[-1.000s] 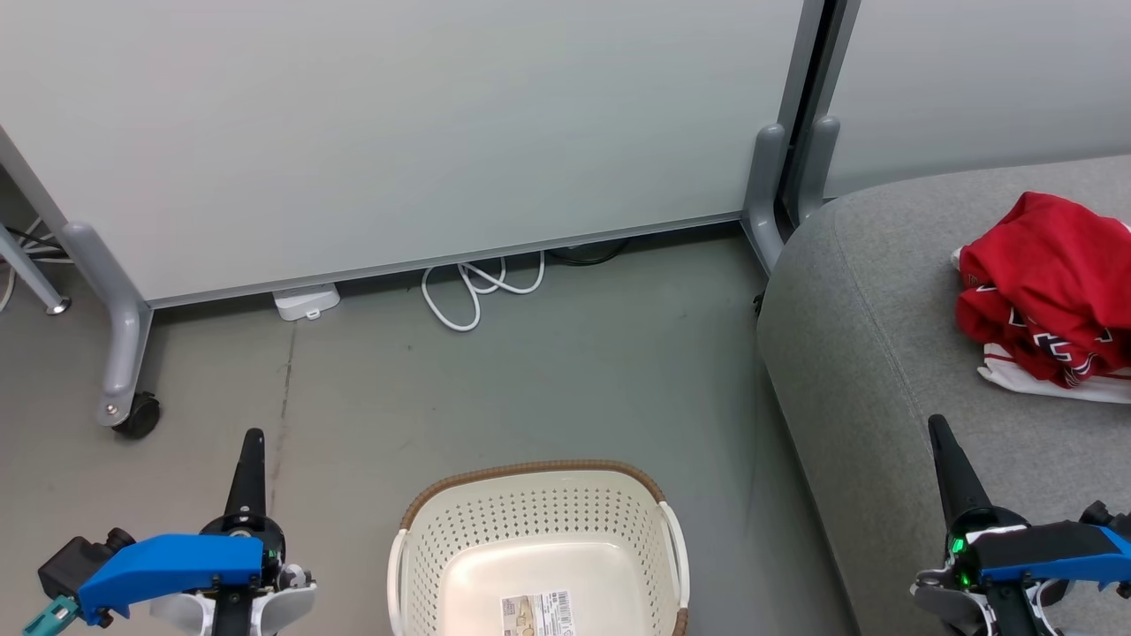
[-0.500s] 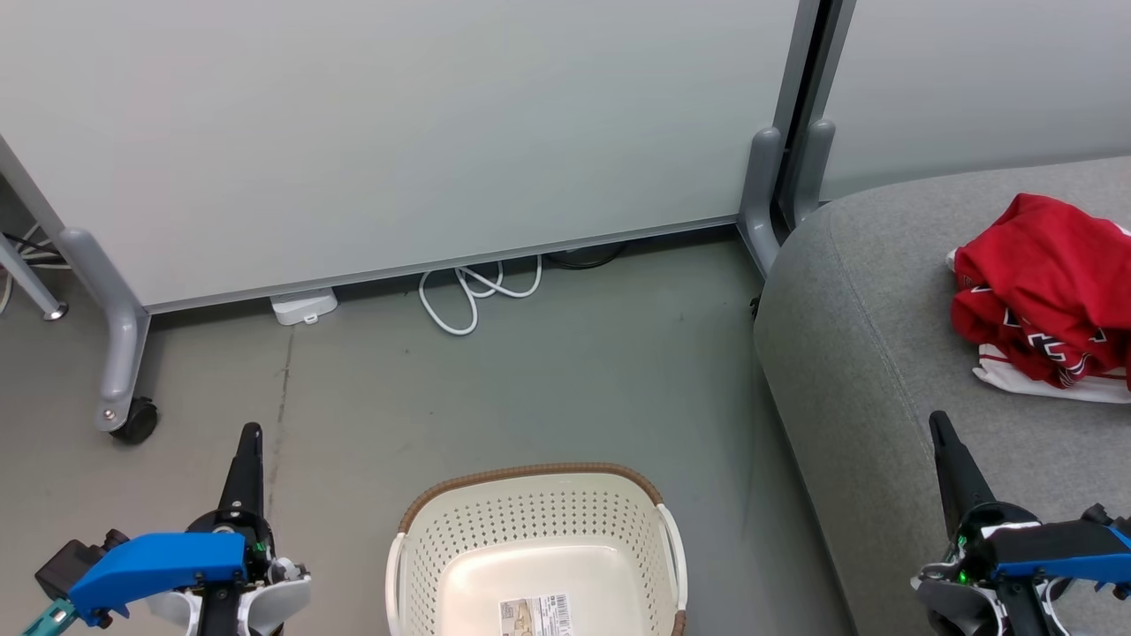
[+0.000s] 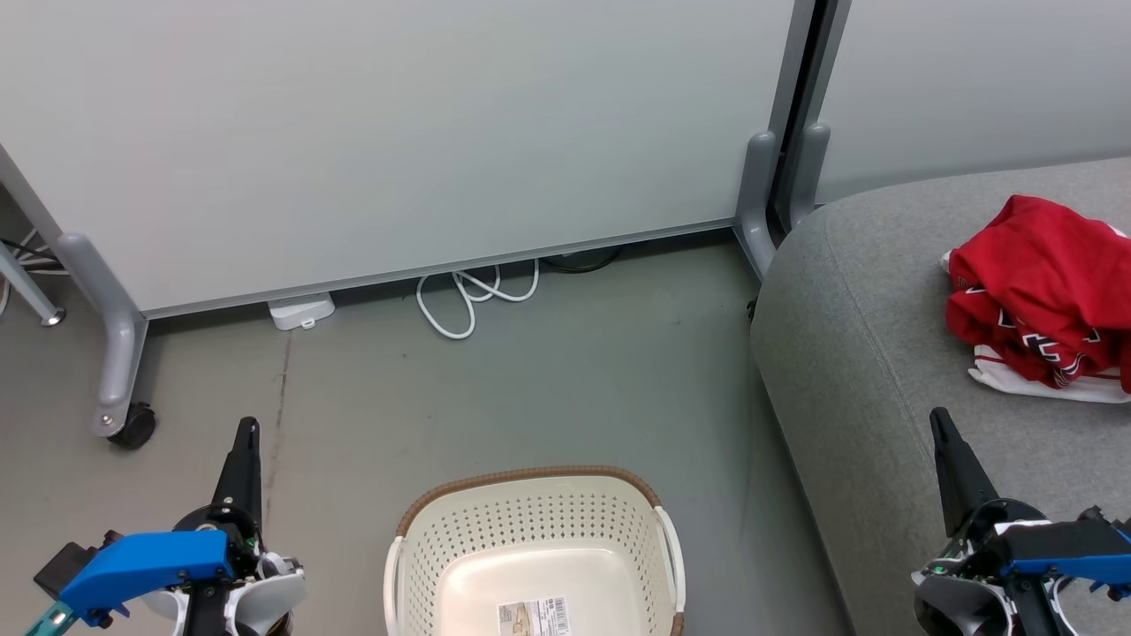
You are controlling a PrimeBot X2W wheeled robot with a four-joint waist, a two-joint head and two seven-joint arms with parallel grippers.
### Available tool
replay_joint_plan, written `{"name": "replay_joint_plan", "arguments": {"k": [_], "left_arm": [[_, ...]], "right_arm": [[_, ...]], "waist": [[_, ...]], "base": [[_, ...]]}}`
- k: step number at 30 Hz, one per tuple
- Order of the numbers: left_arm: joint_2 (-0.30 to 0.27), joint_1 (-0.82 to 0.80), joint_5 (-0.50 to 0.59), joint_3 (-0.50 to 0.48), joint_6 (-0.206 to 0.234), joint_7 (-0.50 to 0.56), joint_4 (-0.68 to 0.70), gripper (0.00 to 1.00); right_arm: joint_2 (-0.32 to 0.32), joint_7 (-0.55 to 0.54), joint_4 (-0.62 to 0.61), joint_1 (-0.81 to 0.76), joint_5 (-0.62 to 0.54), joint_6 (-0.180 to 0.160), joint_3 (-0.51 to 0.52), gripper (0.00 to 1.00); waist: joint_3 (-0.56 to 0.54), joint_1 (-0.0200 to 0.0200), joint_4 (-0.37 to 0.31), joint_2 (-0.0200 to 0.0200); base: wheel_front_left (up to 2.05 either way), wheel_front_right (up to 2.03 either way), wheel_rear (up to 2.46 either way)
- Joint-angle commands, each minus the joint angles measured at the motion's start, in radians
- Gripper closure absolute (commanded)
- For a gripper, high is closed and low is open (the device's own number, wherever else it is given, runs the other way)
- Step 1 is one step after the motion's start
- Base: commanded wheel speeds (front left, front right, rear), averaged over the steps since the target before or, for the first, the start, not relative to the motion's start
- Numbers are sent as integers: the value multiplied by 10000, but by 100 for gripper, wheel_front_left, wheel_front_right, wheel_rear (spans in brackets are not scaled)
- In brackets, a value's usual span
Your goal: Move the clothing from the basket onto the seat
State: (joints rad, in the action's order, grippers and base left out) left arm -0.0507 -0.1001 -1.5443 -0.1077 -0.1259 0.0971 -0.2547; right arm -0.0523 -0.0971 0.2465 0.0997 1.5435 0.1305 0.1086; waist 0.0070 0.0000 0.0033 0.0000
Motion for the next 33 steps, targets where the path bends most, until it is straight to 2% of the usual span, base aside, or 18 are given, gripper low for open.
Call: {"name": "replay_joint_plan", "arguments": {"k": [1, 9, 33], "left_arm": [[5, -140, -173, -37, -81, 72, 77, 100], [8, -140, -716, -92, -86, 206, 124, 100], [8, -126, -695, -87, -65, 207, 121, 100]], "right_arm": [[25, -76, -34, 132, 189, 4, 41, 100], [35, -211, -27, 151, 727, 4, 75, 100], [33, -212, -27, 149, 705, 4, 71, 100]], "waist": [[-5, 0, -4, 0], [-38, 0, -32, 0], [-39, 0, -33, 0]], "base": [[0, 0, 0], [0, 0, 0], [0, 0, 0]]}}
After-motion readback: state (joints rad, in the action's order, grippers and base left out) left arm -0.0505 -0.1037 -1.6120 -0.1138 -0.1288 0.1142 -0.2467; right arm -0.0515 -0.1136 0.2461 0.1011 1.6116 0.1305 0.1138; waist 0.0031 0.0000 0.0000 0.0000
